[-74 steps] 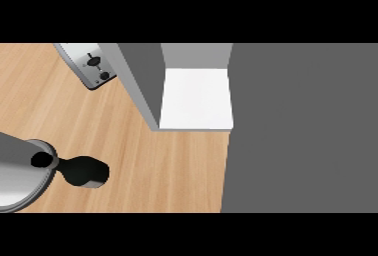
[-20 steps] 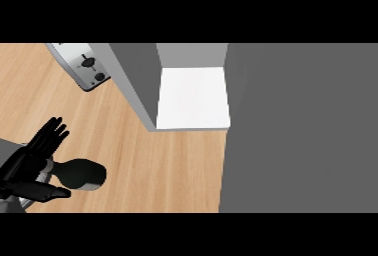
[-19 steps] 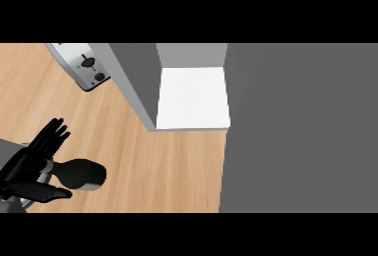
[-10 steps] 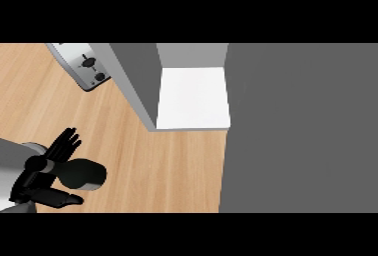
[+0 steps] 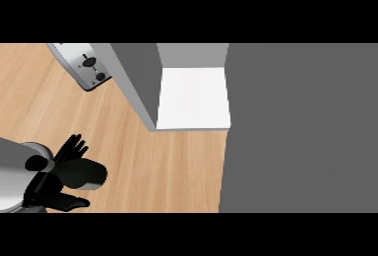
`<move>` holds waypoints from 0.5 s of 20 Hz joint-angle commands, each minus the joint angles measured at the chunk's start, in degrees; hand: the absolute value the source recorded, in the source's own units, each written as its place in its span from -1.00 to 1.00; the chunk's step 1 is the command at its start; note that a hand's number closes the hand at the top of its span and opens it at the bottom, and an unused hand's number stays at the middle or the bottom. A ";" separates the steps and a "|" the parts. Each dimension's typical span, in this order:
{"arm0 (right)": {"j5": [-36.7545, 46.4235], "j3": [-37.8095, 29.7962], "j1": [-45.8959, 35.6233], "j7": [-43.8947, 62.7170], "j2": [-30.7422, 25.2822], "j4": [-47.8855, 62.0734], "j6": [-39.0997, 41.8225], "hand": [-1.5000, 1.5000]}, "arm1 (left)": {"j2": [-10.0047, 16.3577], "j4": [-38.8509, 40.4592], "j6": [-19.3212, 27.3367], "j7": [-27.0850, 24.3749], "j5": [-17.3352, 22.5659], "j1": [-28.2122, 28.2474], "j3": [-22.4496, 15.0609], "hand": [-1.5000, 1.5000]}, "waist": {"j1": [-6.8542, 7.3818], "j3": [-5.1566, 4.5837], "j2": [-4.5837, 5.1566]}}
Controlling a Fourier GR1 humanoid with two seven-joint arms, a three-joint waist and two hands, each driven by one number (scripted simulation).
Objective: Pick up the wine, place it into the cabinet and close the cabinet
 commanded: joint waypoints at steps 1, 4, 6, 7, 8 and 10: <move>-1.68 0.67 3.36 5.43 -0.54 -14.21 -1.06 -1.00 | 1.21 4.75 -2.53 -0.95 2.31 -1.41 1.86 -1.00 | -0.13 0.00 -0.02; -2.58 -0.51 3.98 4.76 -1.95 -13.89 0.49 -1.00 | -0.63 8.16 -2.19 -2.17 4.16 -1.83 3.23 -1.00 | -0.38 -0.02 0.01; -2.74 -2.73 -0.30 7.61 -1.14 -12.69 -1.32 -1.00 | -1.33 7.61 -1.98 2.03 6.02 -6.16 3.26 -1.00 | 0.10 0.00 0.08; -3.80 -1.64 3.58 6.68 -1.81 -15.27 -0.50 -1.00 | -0.74 6.75 -3.30 2.28 7.01 -4.35 3.78 -1.00 | -0.08 0.06 -0.09; -0.82 2.27 5.90 3.09 -1.01 -13.22 -0.03 -1.00 | -2.13 8.55 -3.10 0.34 6.14 -3.38 3.01 -1.00 | -0.23 0.04 -0.09; -3.79 -2.51 3.64 5.33 -2.52 -14.79 0.32 -1.00 | -2.20 10.06 -1.95 -2.04 4.85 -4.15 2.50 -1.00 | -0.18 0.03 0.04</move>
